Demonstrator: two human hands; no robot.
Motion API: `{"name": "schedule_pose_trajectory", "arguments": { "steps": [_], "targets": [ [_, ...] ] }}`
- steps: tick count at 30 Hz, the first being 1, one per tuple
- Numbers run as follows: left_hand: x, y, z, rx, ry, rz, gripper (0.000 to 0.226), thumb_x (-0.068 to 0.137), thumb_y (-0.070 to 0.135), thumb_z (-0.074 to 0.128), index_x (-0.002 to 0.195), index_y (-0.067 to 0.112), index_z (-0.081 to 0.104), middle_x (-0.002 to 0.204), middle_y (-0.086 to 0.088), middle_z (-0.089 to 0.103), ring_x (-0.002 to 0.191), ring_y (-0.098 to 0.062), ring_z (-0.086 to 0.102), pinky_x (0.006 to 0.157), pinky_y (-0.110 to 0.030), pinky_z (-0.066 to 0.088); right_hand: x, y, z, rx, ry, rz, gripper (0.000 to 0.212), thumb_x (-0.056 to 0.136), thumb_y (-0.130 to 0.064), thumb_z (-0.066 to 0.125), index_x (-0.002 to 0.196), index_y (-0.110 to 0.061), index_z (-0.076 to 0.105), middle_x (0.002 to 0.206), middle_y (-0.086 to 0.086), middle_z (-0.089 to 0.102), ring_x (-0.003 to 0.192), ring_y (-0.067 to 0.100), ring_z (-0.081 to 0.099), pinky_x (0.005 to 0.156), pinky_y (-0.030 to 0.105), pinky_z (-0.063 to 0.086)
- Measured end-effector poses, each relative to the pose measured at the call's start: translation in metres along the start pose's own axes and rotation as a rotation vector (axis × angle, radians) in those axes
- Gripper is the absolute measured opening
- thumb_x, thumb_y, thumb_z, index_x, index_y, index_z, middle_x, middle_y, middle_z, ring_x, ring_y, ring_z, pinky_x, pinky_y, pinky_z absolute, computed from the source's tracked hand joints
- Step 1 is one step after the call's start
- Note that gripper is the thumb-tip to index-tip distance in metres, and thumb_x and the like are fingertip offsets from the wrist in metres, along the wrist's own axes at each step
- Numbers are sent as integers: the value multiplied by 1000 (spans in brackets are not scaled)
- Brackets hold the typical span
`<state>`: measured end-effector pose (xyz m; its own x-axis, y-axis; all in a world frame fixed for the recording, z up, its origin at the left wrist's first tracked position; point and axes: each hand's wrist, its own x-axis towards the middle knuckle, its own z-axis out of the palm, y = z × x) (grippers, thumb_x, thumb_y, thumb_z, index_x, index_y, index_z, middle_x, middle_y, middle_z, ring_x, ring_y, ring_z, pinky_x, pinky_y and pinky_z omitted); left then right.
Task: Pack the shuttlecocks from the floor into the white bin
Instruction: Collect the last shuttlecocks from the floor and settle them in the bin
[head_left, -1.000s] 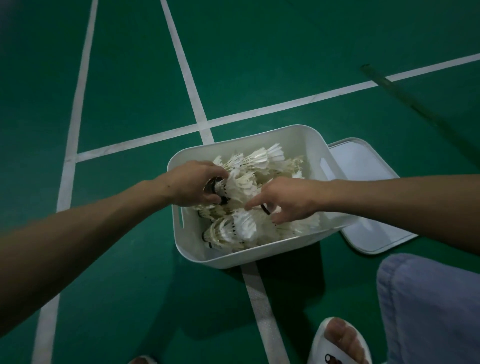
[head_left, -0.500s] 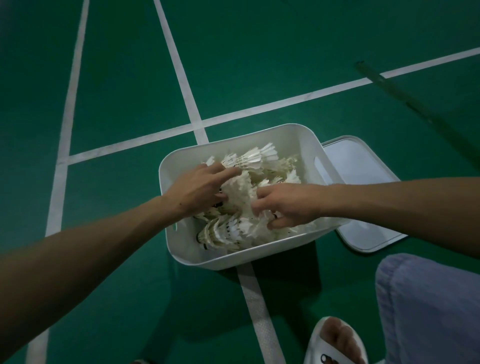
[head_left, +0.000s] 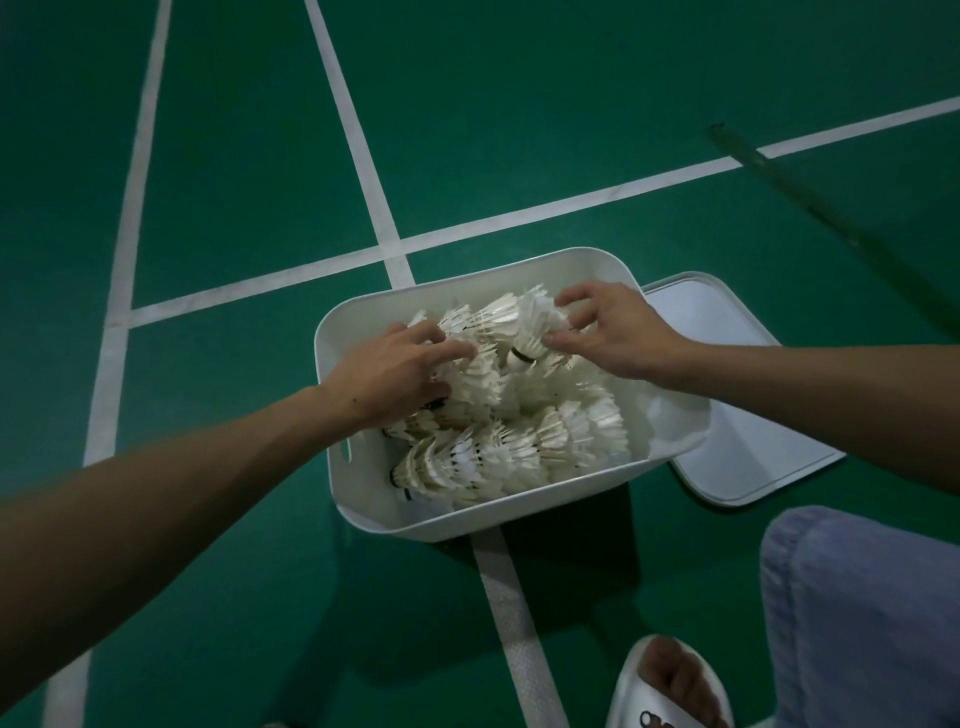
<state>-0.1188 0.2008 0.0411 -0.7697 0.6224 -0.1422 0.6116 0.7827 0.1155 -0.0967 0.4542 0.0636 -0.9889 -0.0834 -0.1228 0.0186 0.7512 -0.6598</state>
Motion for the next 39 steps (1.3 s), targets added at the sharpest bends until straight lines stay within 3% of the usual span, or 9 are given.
{"name": "schedule_pose_trajectory", "arguments": {
  "steps": [5,8,13,16,24,27,30,35,39],
  "targets": [
    [-1,3,2,-41,18,-42,51,90,42,57,138,41,40,134,3,46,116,-18,44,82,-26,38,-12,-3,24,143,-6,131,36,85,-31,72,81,3,63,115,8,61,105,18,55,91,31,44],
    [0,5,3,-21,25,-53,51,90,44,56,138,41,40,135,2,46,116,-19,43,88,-30,39,-16,0,36,248,-5,195,47,86,-28,71,76,17,61,106,31,64,99,40,62,65,13,40],
    [-3,9,4,0,36,-72,49,87,47,59,133,45,43,150,0,26,139,-31,14,112,-49,19,-18,-6,52,484,-70,244,8,85,-15,71,82,-9,69,80,5,66,76,19,63,84,46,56],
    [-2,9,4,-155,-16,-99,46,86,40,62,130,42,47,157,-1,8,143,-32,10,114,-53,21,-14,-11,57,510,-169,231,10,89,-8,65,81,-2,67,73,10,63,71,20,58,82,47,54],
    [1,11,10,-101,14,-136,46,87,44,59,131,39,47,155,-1,14,140,-31,14,112,-53,28,13,-14,56,331,-257,147,13,91,-12,65,79,-6,62,71,6,58,69,17,53,68,34,46],
    [3,12,11,-36,11,-137,49,86,51,58,132,42,44,155,0,13,139,-31,17,112,-54,23,12,-10,40,241,-313,108,23,79,-21,78,87,-5,65,80,6,66,73,18,61,71,28,52],
    [6,10,11,-41,20,-148,48,85,53,57,130,44,43,154,0,14,138,-31,19,111,-54,25,11,-13,19,8,-137,-32,46,66,-37,85,97,-12,63,91,-3,65,87,15,63,77,23,54],
    [7,13,13,-84,11,-157,63,83,51,62,138,47,31,153,-2,13,135,-30,19,109,-48,30,16,-19,16,-390,-171,-284,100,59,-50,84,144,-30,36,154,-1,24,141,19,20,115,42,24],
    [7,12,11,-133,29,-205,78,81,48,66,144,45,21,154,-5,8,138,-31,14,111,-48,26,27,-16,36,-471,-264,-245,113,62,-54,82,152,-29,18,161,0,10,147,23,7,118,48,19]
  ]
}}
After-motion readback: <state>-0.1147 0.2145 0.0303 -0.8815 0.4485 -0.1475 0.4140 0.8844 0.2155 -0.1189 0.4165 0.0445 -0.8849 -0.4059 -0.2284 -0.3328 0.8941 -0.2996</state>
